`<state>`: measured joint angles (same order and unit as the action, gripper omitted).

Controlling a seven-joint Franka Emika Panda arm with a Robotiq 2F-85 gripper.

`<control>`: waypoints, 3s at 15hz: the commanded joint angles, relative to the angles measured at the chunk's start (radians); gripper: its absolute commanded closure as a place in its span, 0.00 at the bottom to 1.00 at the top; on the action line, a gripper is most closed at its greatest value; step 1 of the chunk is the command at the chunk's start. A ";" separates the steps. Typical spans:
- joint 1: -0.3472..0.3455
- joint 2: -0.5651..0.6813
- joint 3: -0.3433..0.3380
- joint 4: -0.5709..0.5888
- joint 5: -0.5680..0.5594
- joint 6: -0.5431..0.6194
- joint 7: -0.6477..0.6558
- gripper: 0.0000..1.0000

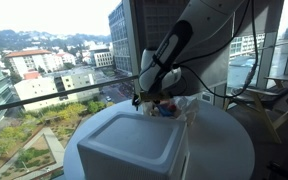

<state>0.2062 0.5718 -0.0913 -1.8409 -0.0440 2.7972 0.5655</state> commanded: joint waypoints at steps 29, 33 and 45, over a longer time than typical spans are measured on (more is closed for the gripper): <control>-0.209 -0.120 0.156 0.064 0.383 -0.543 -0.230 0.96; -0.203 -0.269 0.127 -0.040 0.454 -0.512 -0.217 0.96; -0.125 -0.337 0.083 -0.207 0.183 -0.358 -0.108 0.62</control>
<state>0.0604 0.3234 -0.0088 -1.9813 0.1392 2.4000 0.4409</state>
